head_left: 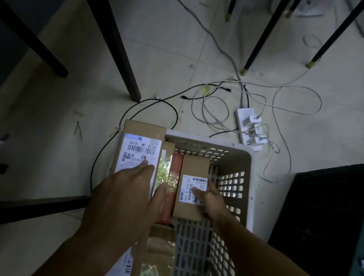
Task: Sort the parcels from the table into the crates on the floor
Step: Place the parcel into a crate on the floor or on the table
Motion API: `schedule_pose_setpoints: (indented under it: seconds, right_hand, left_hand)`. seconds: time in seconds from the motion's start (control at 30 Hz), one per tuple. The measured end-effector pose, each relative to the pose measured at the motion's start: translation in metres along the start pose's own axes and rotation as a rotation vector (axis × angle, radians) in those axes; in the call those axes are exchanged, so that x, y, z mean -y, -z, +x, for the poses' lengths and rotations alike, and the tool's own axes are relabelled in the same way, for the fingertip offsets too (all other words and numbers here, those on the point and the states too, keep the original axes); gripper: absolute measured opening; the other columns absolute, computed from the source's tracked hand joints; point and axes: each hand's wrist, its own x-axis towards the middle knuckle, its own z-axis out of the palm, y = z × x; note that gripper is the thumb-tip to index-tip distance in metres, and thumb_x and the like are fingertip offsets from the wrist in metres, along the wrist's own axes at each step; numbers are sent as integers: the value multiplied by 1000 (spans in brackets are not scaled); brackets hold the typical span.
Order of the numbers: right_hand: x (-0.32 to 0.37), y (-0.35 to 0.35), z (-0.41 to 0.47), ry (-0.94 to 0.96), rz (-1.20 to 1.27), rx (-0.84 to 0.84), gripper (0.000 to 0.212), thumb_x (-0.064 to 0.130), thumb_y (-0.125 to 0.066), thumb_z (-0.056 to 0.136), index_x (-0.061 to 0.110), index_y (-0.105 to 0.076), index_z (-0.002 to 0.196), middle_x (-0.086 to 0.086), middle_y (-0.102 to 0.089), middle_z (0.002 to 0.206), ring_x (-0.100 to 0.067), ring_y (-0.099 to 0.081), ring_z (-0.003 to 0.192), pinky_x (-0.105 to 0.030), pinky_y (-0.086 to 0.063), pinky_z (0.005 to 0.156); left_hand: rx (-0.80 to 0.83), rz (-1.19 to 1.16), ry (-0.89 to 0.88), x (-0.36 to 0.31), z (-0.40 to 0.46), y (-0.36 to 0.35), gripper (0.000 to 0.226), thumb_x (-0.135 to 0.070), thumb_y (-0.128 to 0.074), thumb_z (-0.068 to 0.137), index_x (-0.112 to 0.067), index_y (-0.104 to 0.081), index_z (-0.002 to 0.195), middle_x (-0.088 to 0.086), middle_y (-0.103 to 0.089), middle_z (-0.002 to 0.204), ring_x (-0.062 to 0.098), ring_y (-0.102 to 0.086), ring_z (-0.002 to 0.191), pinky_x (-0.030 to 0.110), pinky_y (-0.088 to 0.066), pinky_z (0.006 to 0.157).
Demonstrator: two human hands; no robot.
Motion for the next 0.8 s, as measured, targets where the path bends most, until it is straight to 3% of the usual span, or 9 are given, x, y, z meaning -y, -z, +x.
schedule_pose_setpoints:
  seconds: [0.2,0.33,0.4,0.47,0.57,0.7,0.8]
  right_hand:
    - [-16,-7,26,40,-103,-53,34,11,-63,98,15,-58,132,-12,-71,120,-25,-72,102,-46,-61,88]
    - [-18,-9,34,47,-155,-111,34,7,-64,97,9,-59,131,-12,-70,119,-20,-70,96,-29,-59,71]
    - [-15,-8,33,22,-191,-117,32,10,-66,97,10,-60,128,-11,-70,119,-18,-70,93,-28,-58,70]
    - [-8,-9,24,0,-261,-137,31,15,-68,96,9,-61,126,-12,-70,120,-22,-70,98,-37,-60,82]
    - [12,-13,-7,36,-468,-140,29,21,-67,96,9,-62,122,-12,-69,120,-25,-68,106,-46,-58,93]
    - [62,-11,-84,162,-742,-31,33,26,-59,100,11,-60,130,-9,-68,126,-22,-66,111,-35,-55,96]
    - [111,3,-155,236,-955,50,33,22,-53,103,10,-58,133,-8,-67,126,-21,-64,113,-23,-46,86]
  left_hand:
    - [-42,33,-38,5,1,-6,25,-36,-77,81,-13,-74,92,4,-78,86,19,-72,64,29,-57,51]
    - [-22,29,-40,8,1,-6,25,-36,-76,83,-13,-73,94,5,-78,90,19,-72,66,30,-58,54]
    - [2,26,-40,9,0,-6,29,-38,-70,87,-13,-73,101,6,-77,100,21,-73,76,33,-59,62]
    - [37,28,-38,9,0,-5,37,-44,-61,93,-15,-70,114,6,-72,121,22,-72,97,36,-59,77]
    - [123,17,-23,7,-2,0,47,-47,-52,97,-19,-59,135,3,-50,151,19,-54,130,36,-48,103]
    - [313,41,-48,1,-10,19,62,-46,-44,101,-15,-33,154,7,-21,166,19,-21,152,29,-21,121]
    - [424,111,-45,-15,-23,47,68,-48,-36,104,-12,-20,158,9,-12,167,20,-10,155,29,-11,123]
